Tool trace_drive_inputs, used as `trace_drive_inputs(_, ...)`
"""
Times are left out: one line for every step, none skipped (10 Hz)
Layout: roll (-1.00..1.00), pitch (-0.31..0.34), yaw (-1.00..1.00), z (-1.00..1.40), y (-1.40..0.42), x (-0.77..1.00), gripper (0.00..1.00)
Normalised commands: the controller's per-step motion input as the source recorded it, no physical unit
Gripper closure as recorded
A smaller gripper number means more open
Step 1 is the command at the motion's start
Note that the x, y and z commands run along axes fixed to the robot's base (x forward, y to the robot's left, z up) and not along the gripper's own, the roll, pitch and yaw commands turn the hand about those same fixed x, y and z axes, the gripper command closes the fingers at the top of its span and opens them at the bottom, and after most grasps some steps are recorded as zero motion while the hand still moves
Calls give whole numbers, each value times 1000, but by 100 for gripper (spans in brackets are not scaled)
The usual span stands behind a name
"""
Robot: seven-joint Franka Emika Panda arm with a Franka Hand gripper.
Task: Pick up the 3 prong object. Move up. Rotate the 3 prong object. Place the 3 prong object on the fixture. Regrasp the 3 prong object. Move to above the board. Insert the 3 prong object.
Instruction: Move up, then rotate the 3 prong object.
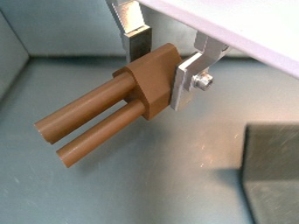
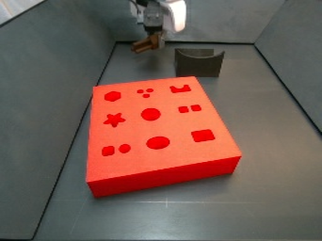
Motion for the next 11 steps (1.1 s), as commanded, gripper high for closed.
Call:
trace_drive_inputs(6, 56, -28, 444, 37, -3, 100)
trace_drive_inputs(9, 53, -29, 339, 26, -10, 100)
trace_drive_inputs(0, 0, 0, 818, -1000, -586, 100)
trace_drive_inputs(10, -19, 8, 724, -1000, -574, 100)
trace_drive_inputs(46, -38, 29, 650, -793, -457, 100)
trace_drive_inputs(63, -34, 30, 581, -670, -368, 100)
trace_drive_inputs(92, -14, 26, 410, -423, -165, 100)
trace_drive_inputs(109, 46, 26, 190, -167, -50, 100)
trace_drive_inputs(0, 0, -1000, 0, 0, 0, 100)
trace_drive_inputs(-1, 0, -1000, -52, 11, 24, 100)
trace_drive_inputs(-5, -1, -1000, -33, 13, 29, 100)
